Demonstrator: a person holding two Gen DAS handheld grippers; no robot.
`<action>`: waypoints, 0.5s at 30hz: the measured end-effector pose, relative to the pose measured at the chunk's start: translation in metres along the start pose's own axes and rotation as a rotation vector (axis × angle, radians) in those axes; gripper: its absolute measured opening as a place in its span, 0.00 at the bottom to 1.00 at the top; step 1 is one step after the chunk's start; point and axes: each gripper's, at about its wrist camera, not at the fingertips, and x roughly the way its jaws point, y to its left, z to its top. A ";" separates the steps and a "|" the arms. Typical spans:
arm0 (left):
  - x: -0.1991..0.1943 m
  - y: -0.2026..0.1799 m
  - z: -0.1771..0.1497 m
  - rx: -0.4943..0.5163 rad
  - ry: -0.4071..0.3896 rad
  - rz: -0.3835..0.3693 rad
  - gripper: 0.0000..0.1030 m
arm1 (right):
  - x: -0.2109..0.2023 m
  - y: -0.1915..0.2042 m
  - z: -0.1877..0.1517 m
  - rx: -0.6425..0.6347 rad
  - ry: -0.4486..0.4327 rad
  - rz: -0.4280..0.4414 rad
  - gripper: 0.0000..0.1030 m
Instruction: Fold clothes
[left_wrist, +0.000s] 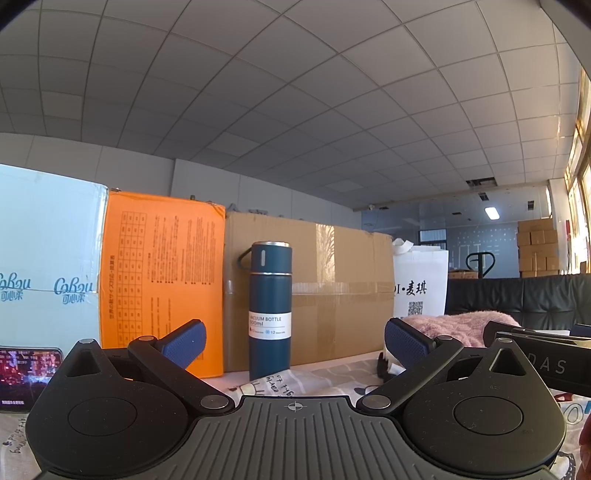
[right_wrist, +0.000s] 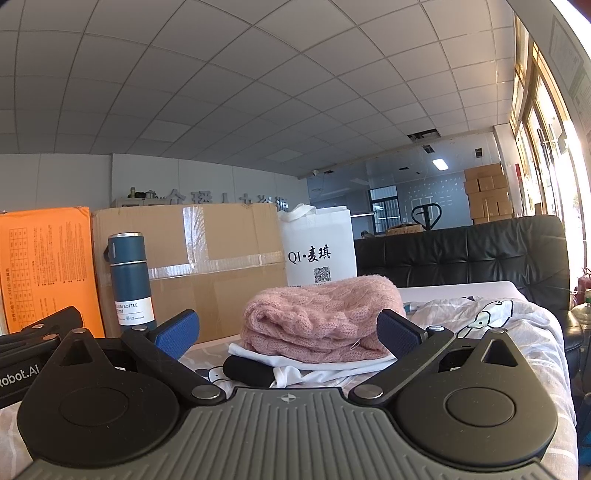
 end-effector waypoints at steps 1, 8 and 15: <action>0.000 0.000 0.000 0.000 0.000 0.000 1.00 | 0.000 0.000 0.000 0.000 0.000 0.000 1.00; 0.000 0.000 0.000 0.000 0.000 0.000 1.00 | 0.001 0.000 0.000 -0.001 0.004 0.004 1.00; -0.001 0.000 0.000 0.000 0.000 0.000 1.00 | 0.001 0.000 0.000 -0.002 0.009 0.008 1.00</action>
